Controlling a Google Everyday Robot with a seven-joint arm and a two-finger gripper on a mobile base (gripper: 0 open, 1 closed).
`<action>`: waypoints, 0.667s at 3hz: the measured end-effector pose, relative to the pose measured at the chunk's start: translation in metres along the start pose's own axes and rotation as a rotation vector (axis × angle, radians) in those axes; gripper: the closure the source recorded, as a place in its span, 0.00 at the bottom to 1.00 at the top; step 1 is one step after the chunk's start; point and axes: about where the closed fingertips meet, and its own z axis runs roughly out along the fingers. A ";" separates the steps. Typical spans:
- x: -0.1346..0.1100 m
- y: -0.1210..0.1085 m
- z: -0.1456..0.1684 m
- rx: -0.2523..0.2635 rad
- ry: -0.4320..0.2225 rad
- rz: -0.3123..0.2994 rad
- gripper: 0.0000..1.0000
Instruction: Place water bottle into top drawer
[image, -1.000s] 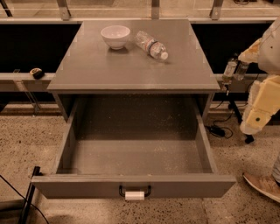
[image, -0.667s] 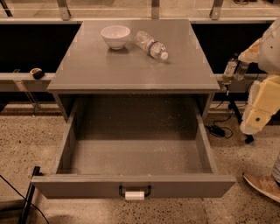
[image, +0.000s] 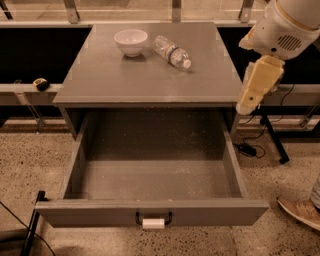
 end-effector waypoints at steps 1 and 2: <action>-0.041 -0.055 0.016 0.038 -0.056 -0.008 0.00; -0.087 -0.113 0.030 0.112 -0.128 0.043 0.00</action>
Offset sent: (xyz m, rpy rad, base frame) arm 0.2129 0.0992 0.0554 0.2201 -0.2234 -0.1308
